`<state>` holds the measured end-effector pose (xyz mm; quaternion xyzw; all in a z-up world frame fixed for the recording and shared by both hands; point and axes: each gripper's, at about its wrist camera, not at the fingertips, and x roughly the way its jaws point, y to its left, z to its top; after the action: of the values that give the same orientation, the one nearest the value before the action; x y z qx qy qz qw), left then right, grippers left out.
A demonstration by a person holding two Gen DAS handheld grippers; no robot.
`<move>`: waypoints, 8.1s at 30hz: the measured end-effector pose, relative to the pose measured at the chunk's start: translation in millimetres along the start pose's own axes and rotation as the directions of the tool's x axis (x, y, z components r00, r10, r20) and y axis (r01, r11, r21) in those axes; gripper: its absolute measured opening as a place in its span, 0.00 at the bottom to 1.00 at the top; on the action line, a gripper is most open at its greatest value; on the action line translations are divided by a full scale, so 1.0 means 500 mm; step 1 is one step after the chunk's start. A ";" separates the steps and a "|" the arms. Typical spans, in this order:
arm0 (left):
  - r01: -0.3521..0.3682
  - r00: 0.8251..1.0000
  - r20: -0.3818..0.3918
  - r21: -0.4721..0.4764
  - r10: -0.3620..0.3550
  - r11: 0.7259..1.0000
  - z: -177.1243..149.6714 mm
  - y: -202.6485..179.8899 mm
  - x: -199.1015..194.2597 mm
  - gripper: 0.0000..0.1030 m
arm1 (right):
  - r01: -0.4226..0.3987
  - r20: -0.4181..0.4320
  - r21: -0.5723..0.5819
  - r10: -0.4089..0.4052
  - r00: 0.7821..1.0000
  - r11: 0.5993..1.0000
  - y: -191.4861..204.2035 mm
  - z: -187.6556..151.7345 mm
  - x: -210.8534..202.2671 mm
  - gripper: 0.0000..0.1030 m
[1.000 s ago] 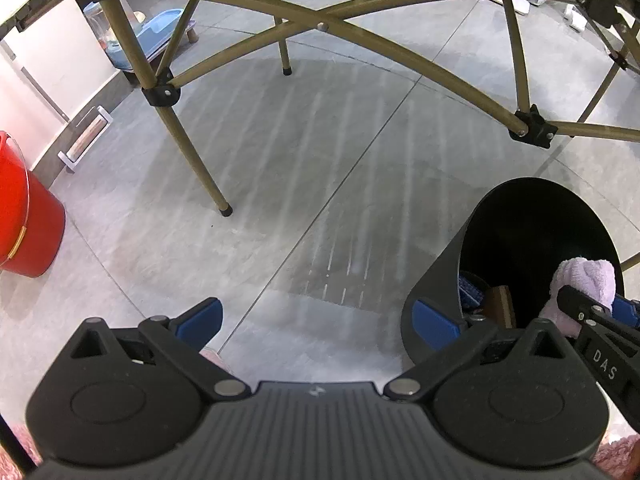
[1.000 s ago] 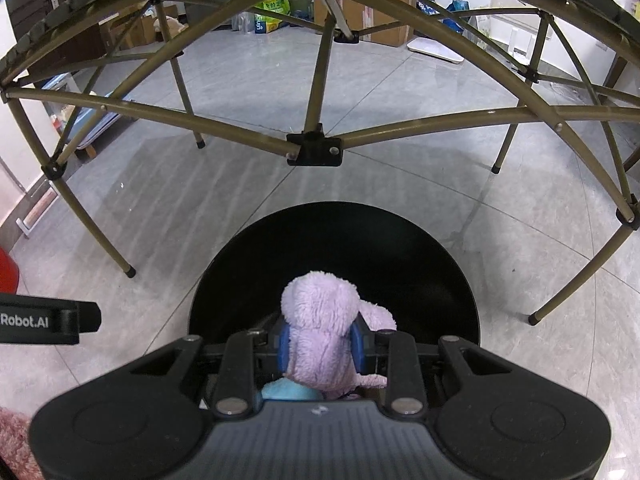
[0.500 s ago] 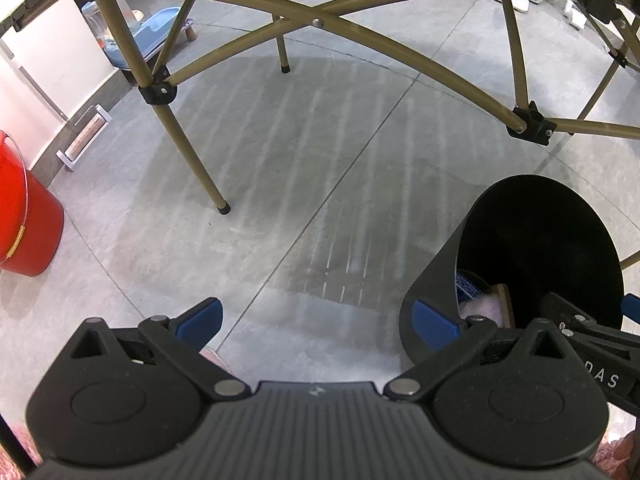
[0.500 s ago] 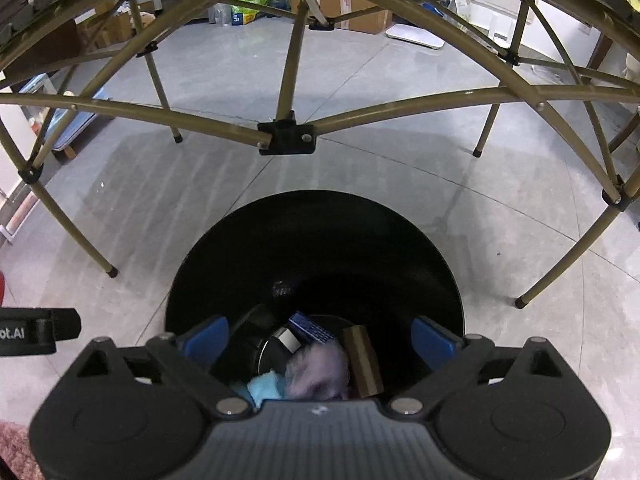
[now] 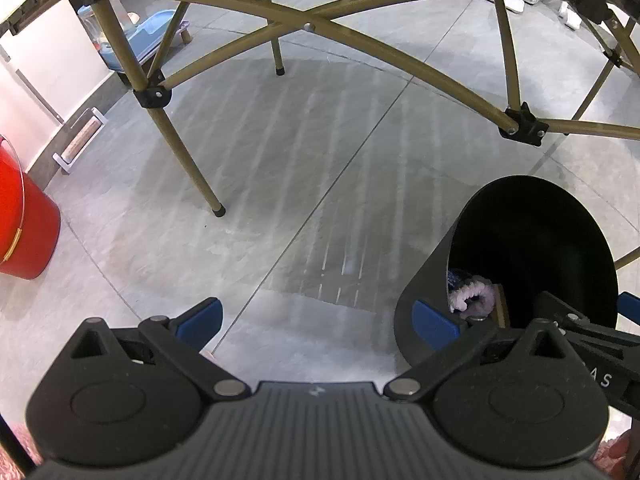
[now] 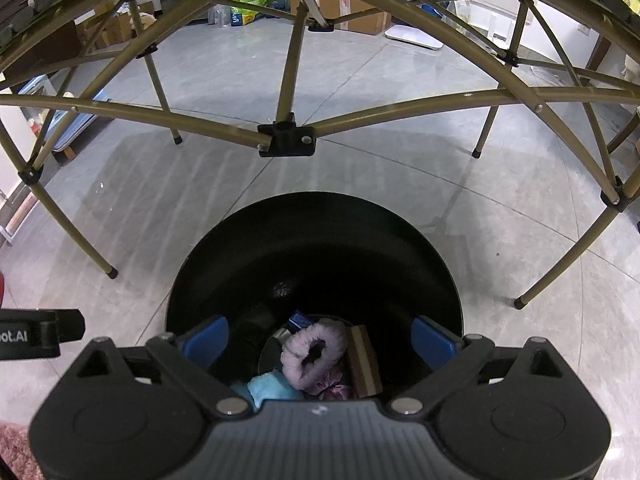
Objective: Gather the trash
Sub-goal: 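Lower the pink hat into the bin and open the right tool, then raise both tools back up toward the items on the table, then grasp the yellow-white plush with the left tool while the right tool grasps the white sponge, then carry the plush and white sponge with both tools down toward the black bin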
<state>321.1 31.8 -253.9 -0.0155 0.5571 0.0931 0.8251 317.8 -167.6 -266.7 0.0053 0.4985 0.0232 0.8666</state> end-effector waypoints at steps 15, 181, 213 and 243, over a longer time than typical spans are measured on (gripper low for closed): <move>-0.006 0.990 0.140 -0.002 0.006 1.000 0.010 -0.010 -0.054 1.00 | -0.002 0.057 0.023 0.001 0.998 1.000 -0.013 0.017 -0.042 0.97; 0.156 0.830 0.539 0.021 -0.143 0.988 0.344 -0.056 -0.371 0.48 | -0.033 0.501 -0.071 0.064 0.863 0.997 -0.140 0.430 -0.325 0.51; 0.158 0.833 0.525 0.078 -0.176 0.984 0.034 -0.013 -0.468 0.48 | -0.018 0.472 -0.148 0.086 0.878 0.989 -0.106 0.076 -0.511 0.51; 0.121 0.967 0.211 0.104 -0.141 0.987 -0.141 -0.009 -0.184 0.48 | -0.075 0.133 -0.149 0.095 0.987 0.986 -0.066 -0.140 -0.270 0.50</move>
<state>224.1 5.8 -196.2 -0.0047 0.4647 0.0142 0.8854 190.6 -207.5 -186.4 -0.0340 0.4331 0.0957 0.8956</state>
